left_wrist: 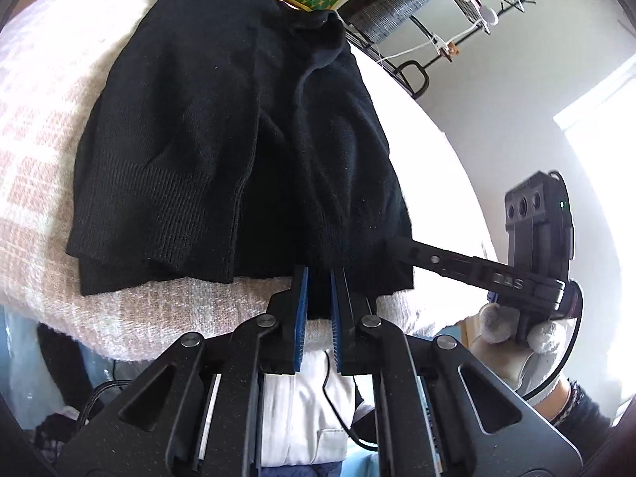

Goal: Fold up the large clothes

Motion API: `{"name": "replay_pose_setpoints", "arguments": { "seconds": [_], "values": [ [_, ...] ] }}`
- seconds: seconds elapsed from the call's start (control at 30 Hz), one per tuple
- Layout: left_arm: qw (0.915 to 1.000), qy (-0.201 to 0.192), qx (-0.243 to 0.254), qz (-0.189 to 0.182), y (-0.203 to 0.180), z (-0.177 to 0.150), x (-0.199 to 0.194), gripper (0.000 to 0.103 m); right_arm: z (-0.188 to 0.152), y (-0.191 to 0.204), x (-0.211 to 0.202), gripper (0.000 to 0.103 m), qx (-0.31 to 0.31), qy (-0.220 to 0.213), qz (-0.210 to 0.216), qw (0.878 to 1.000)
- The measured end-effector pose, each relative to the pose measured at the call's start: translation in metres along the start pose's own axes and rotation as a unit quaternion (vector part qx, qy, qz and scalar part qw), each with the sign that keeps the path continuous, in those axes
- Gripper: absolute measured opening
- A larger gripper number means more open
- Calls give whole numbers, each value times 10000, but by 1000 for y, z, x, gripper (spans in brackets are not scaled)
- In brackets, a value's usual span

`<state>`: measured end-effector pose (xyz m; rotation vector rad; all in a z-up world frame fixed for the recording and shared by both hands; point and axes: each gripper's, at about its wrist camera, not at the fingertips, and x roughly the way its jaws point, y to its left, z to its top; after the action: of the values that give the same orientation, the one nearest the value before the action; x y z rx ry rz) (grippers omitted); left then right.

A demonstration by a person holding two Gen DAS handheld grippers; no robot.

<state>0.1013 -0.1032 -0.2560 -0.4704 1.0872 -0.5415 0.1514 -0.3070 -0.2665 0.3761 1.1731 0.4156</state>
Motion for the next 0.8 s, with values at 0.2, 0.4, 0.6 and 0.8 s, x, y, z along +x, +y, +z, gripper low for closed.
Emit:
{"name": "replay_pose_setpoints", "arguments": {
  "seconds": [0.2,0.4,0.6,0.8],
  "values": [
    [9999,-62,88,-11,-4,44,-33,22,-5,27,-10,3,-457,88,-628,9969],
    [9977,-323,551,206,-20,151,-25,53,-20,38,-44,15,64,-555,-846,9949],
    [9961,-306,761,312,-36,240,30,64,-26,50,-39,37,15,-1008,-1297,9864],
    [9982,-100,358,474,-25,300,92,66,-25,46,-20,37,-70,-947,-1688,9811]
  ]
}}
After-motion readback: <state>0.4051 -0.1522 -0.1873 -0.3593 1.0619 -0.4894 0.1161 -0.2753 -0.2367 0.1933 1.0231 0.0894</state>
